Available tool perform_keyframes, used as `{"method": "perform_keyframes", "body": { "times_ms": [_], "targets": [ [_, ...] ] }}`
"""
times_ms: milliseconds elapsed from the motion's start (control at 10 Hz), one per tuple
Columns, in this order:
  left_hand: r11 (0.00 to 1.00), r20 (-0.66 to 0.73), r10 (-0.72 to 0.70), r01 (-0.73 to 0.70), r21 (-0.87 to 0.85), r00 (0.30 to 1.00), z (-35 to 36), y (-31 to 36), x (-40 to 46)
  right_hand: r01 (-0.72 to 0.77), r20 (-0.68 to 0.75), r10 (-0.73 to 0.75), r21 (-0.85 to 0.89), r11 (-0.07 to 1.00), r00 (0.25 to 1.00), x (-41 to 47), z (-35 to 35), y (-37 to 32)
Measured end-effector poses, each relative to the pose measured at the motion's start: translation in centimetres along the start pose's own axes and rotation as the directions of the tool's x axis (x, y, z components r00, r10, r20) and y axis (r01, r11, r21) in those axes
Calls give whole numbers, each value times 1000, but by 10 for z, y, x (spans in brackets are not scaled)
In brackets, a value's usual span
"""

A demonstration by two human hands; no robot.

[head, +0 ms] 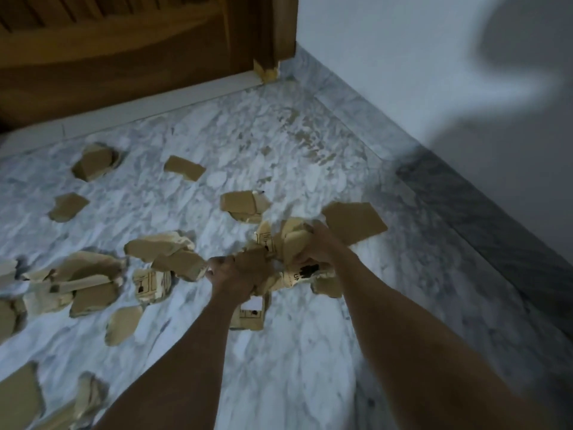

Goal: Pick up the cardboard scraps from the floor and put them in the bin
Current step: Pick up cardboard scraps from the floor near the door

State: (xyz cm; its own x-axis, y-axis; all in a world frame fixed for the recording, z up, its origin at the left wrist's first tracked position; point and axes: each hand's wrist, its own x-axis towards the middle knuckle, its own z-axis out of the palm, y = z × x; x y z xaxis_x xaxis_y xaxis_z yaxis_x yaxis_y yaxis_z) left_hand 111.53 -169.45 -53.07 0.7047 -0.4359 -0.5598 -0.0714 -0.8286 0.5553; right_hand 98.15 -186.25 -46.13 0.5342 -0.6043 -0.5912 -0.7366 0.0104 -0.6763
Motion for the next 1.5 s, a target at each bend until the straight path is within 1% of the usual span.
{"method": "perform_keyframes", "body": {
  "times_ms": [100, 200, 300, 400, 500, 600, 700, 800, 900, 1000, 1100, 1200, 1300, 1400, 1500],
  "targets": [
    [984, -3, 54, -53, 170, 999, -1, 3, 5, -74, -68, 66, -128, 989, 996, 16, 18, 4],
    [1000, 61, 27, -27, 4, 998, -5, 7, 4, -113, -130, 71, -360, 926, 989, 21, 22, 4],
    [981, 147, 52, -23, -193, 988, -22, 22, -15, -118, -150, 73, -312, 943, 986, 21, 21, 8],
    [973, 229, 115, -63, -223, 967, -34, 21, -17, -83, -125, 55, -228, 970, 991, 15, 20, 13],
    [943, 235, 149, -67, -325, 960, -45, 21, -18, -45, -94, 58, 130, 990, 994, 11, 3, 17],
    [891, 190, 188, -86, -445, 964, -57, 26, -17, 47, -151, -9, 247, 968, 988, 5, -35, 14],
    [863, 203, 219, -93, -496, 955, -60, 37, -10, 40, -211, 29, 315, 948, 977, -15, -76, 17],
    [885, 280, 268, -121, -450, 922, -51, 59, -8, -25, -112, 62, 302, 953, 992, -39, -95, 26],
    [917, 435, 217, -29, -398, 874, -26, 78, 7, -136, 52, 130, 112, 984, 990, -52, -78, 48],
    [813, 809, 354, 274, -514, 469, 0, 77, 65, -197, 115, 207, -93, 976, 972, -57, -46, 66],
    [859, 203, 340, -391, 330, 918, 23, 105, 48, -111, 137, 149, -253, 961, 979, -61, -14, 83],
    [751, 460, 249, -470, 463, 852, 29, 136, -2, -16, 63, 36, -296, 955, 997, -62, 0, 88],
    [657, 470, 247, -503, 561, 848, 34, 141, -6, 13, 20, -6, -398, 917, 1000, -58, 3, 87],
    [624, 497, 276, -546, 559, 823, 46, 140, 1, 27, 35, -14, -381, 924, 999, -55, 5, 85],
    [674, 563, 280, -577, 462, 777, 48, 143, -5, -1, 51, 20, -348, 937, 998, -53, 3, 81]
  ]
}}
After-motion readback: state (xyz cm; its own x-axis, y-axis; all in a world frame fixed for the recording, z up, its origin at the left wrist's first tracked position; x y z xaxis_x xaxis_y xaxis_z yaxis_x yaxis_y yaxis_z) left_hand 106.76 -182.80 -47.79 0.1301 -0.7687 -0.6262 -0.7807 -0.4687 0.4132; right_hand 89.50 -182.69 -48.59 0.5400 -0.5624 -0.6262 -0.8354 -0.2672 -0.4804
